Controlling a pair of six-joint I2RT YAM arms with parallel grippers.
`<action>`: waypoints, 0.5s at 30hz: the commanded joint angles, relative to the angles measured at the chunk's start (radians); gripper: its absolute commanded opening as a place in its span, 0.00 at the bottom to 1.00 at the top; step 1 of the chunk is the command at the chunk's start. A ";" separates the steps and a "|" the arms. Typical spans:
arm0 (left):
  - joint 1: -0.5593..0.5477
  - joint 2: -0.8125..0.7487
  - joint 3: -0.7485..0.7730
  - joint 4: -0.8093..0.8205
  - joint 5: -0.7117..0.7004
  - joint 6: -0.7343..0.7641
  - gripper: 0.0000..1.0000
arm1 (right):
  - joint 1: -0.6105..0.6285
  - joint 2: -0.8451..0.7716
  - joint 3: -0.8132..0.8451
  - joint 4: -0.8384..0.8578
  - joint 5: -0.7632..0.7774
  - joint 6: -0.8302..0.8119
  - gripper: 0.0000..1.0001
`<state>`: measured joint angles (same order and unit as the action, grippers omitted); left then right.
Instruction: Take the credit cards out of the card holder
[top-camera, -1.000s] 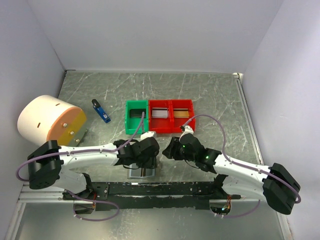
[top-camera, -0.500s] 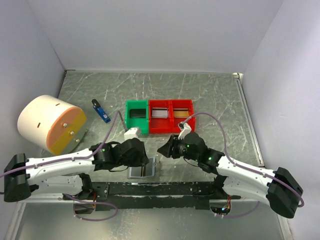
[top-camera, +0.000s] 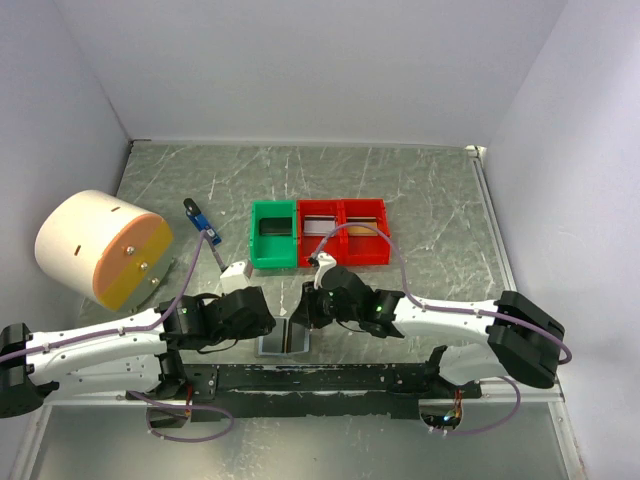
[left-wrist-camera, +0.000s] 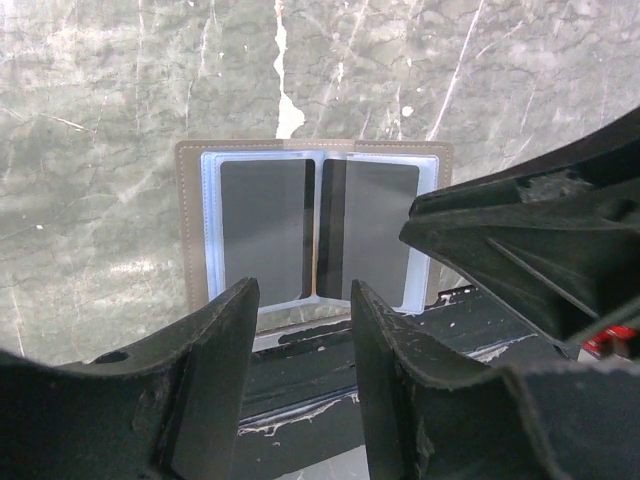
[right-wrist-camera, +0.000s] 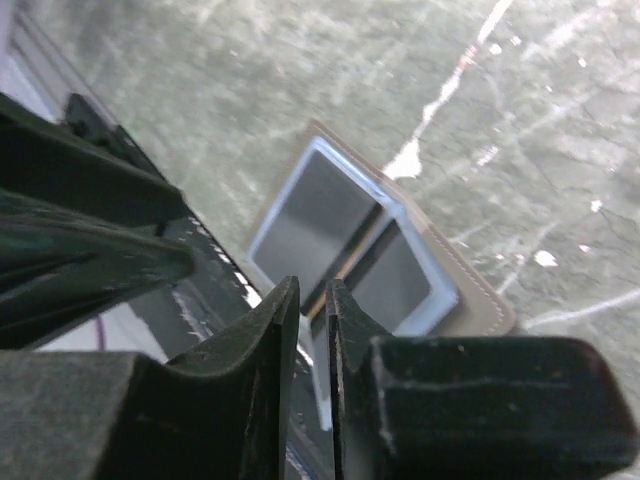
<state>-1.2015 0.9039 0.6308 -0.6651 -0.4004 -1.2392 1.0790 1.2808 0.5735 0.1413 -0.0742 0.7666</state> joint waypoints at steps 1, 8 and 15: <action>-0.004 0.008 -0.005 -0.001 -0.017 0.003 0.53 | 0.003 0.044 0.015 -0.104 0.012 -0.081 0.18; -0.003 0.083 -0.032 0.161 0.061 0.081 0.55 | 0.000 0.114 0.012 -0.154 -0.004 -0.140 0.17; -0.004 0.255 -0.027 0.327 0.135 0.108 0.54 | -0.027 0.132 -0.036 -0.147 0.008 -0.148 0.17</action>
<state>-1.2015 1.0878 0.6090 -0.4854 -0.3271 -1.1660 1.0687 1.4055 0.5697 0.0021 -0.0788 0.6453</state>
